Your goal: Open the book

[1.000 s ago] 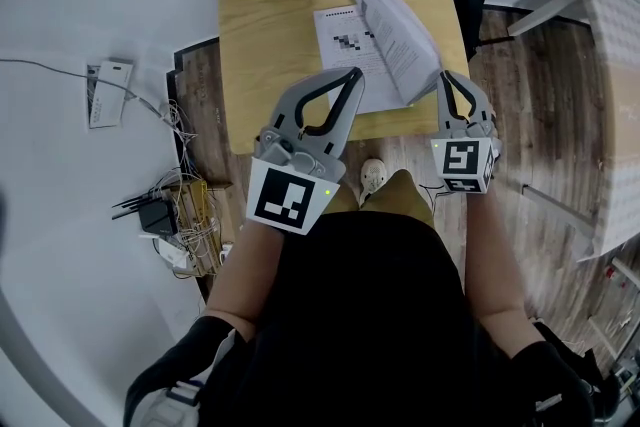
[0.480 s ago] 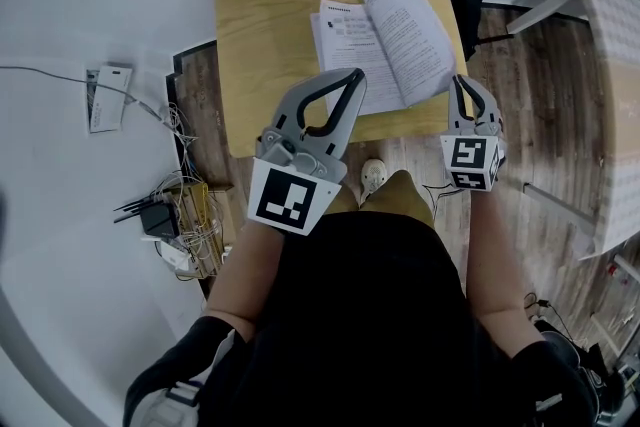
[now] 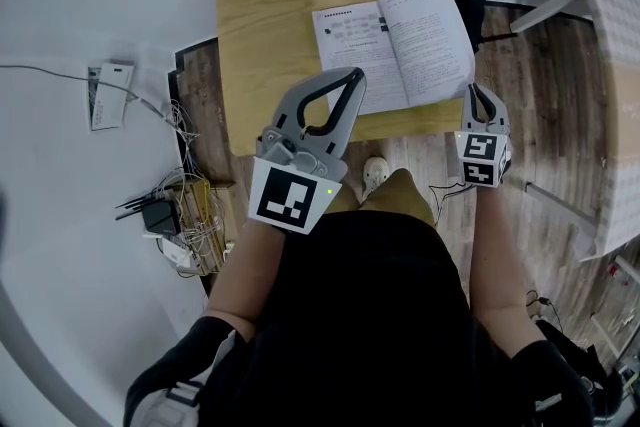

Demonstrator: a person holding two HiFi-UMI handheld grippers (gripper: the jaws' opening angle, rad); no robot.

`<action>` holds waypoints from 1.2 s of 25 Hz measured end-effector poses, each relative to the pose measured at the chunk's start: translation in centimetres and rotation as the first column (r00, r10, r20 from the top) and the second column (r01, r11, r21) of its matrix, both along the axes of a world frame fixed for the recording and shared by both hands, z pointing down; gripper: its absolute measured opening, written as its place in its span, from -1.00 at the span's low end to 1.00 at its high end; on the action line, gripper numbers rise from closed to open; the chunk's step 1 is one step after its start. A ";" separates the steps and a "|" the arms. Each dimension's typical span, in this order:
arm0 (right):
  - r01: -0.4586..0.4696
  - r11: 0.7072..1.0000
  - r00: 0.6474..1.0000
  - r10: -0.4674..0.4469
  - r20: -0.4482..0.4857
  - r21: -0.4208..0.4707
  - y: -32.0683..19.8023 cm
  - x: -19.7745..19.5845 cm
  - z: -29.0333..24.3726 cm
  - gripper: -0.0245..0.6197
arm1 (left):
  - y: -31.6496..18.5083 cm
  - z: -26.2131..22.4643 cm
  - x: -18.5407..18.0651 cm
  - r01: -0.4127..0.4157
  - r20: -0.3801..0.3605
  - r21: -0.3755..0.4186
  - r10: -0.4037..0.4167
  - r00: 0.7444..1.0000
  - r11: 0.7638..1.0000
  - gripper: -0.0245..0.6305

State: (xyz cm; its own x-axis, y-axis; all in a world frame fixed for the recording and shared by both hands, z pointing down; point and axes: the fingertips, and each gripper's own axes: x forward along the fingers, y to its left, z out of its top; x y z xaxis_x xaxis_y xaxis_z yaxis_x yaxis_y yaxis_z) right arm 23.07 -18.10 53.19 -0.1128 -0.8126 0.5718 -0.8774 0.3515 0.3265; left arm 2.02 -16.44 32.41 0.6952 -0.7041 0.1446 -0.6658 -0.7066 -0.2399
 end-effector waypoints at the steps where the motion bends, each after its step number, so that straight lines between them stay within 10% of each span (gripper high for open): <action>1: -0.002 1.000 1.000 0.002 -0.001 -0.009 0.1 0.2 0.4 -0.81 | 0.0 0.1 0.0 0.002 0.001 -0.002 -0.002 1.000 1.000 -0.91; 30: -0.071 0.979 0.995 0.084 0.061 -0.189 1.7 2.2 8.7 -0.80 | 0.1 0.3 -0.4 0.025 0.008 -0.013 -0.025 1.000 1.000 -0.91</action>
State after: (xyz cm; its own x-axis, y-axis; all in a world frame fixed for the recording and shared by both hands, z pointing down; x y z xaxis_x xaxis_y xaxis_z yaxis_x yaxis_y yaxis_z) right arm 25.29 -16.43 61.87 -0.0980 -0.7003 0.7071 -0.9223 0.3309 0.1998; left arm 1.64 -16.29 32.72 0.6759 -0.7196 0.1592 -0.6816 -0.6925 -0.2361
